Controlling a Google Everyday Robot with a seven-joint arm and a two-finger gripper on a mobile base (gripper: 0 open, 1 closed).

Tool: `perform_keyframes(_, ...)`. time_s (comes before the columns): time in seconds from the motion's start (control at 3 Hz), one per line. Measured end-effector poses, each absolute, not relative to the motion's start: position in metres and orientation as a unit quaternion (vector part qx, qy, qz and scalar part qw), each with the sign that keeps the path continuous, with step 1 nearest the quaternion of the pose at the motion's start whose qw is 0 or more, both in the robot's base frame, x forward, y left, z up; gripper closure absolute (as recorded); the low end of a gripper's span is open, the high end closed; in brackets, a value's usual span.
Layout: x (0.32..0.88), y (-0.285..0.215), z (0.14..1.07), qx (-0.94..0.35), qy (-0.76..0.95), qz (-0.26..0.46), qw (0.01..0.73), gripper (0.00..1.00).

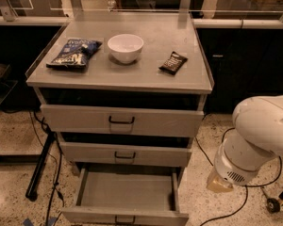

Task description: Close bottom drawer

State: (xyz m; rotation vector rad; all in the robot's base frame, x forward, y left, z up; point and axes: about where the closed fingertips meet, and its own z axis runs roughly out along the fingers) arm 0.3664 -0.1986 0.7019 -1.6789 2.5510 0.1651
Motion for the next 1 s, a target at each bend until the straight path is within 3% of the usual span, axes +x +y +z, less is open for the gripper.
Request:
perform_keyframes(0.33,0.361,-0.198,0.680,-0.530,0.846,0.053,0.033,1.00)
perform_keyframes(1.0,0.336,-0.179,0.529,-0.490,0.867,0.082,-0.043,1.00)
